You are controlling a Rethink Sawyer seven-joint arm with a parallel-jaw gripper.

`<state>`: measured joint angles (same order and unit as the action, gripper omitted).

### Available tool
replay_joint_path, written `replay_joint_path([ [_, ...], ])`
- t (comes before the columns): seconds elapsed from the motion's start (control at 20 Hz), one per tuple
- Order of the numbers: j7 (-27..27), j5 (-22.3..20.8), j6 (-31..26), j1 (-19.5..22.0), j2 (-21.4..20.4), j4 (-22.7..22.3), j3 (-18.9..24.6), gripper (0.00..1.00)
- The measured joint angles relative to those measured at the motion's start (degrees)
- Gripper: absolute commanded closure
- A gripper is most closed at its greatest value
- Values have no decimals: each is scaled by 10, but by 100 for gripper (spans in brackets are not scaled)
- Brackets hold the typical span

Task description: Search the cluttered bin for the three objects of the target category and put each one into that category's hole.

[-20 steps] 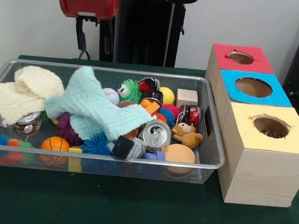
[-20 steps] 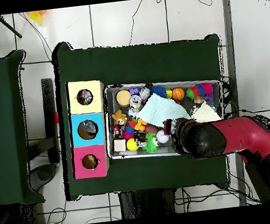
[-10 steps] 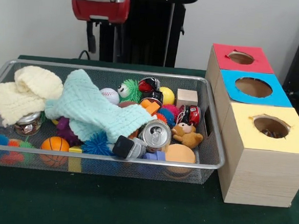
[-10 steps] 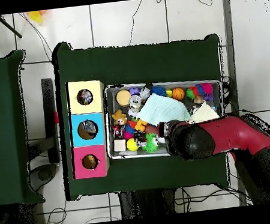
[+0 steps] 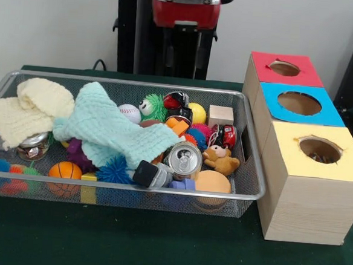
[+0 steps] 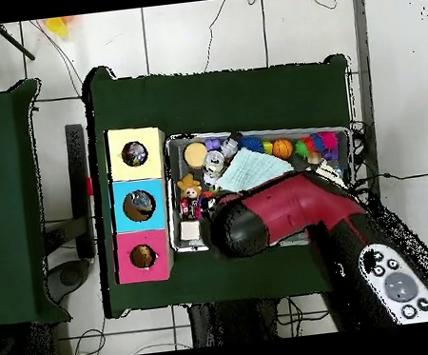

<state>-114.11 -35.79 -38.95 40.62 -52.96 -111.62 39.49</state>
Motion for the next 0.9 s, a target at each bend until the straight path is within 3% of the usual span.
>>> replay_joint_path([
  [0.4, 0, -3, 6, -64, 19, 12, -36, 0],
  [0.9, 0, -3, 62, -78, 82, 51, -84, 0],
])
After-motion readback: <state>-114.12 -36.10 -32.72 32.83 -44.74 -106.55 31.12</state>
